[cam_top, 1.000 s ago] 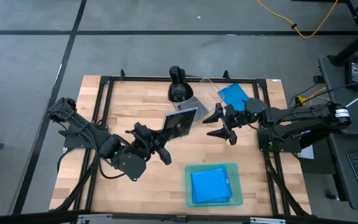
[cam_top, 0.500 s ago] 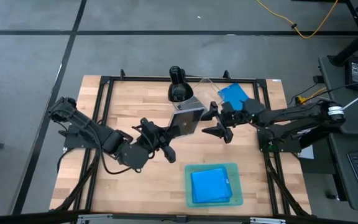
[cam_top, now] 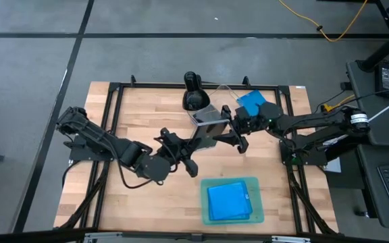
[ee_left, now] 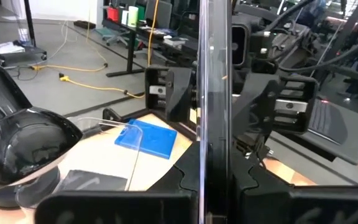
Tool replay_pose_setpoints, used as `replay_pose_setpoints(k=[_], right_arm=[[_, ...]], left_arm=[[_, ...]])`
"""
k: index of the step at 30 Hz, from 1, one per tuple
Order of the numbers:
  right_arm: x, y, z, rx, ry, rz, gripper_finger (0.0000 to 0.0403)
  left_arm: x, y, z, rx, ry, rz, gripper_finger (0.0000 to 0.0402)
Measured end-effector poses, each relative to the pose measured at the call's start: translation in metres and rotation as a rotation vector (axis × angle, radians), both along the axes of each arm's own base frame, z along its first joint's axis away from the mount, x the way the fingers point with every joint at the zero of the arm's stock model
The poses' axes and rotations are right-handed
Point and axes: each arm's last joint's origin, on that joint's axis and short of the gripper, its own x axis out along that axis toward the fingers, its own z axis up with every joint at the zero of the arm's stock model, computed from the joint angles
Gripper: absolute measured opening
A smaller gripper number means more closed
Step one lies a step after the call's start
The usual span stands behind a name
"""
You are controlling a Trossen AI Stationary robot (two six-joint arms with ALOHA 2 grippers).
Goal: Pick & place jewel cases by type
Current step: Put the black CD case into the transparent bin
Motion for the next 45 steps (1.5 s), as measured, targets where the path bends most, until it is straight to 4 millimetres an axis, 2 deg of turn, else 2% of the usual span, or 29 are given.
replay_pose_setpoints(k=[6,13,19,25,31,37,41,45], right_arm=[[0.001,0.001,-0.002,-0.002,0.042,0.026,0.0142],[0.001,0.001,-0.002,-0.004,0.042,0.037,0.0074],[0.001,0.002,-0.002,-0.015,0.035,0.066,0.0015],[-0.002,0.002,0.001,-0.011,0.029,0.052,0.0025],[-0.017,-0.009,0.017,-0.008,0.054,0.026,0.0012],[-0.038,-0.027,0.043,-0.026,0.326,-0.018,0.0018],[-0.054,-0.041,0.064,-0.089,0.54,-0.069,0.0012],[-0.072,-0.057,0.078,-0.153,0.721,-0.229,0.0016]], left_arm=[[0.001,0.0,-0.001,0.012,0.004,0.015,0.0011],[0.001,0.0,0.0,0.024,0.014,0.007,0.0015],[0.0,0.0,0.0,0.043,0.032,-0.003,0.0034],[-0.006,0.003,0.003,0.059,0.064,-0.009,0.0062],[-0.042,0.009,0.018,0.02,0.086,-0.008,0.0092],[-0.066,0.008,0.026,-0.022,0.072,-0.024,0.0099],[-0.071,0.002,0.025,-0.005,0.079,-0.026,0.0099],[-0.069,0.0,0.021,0.011,0.094,-0.02,0.0099]])
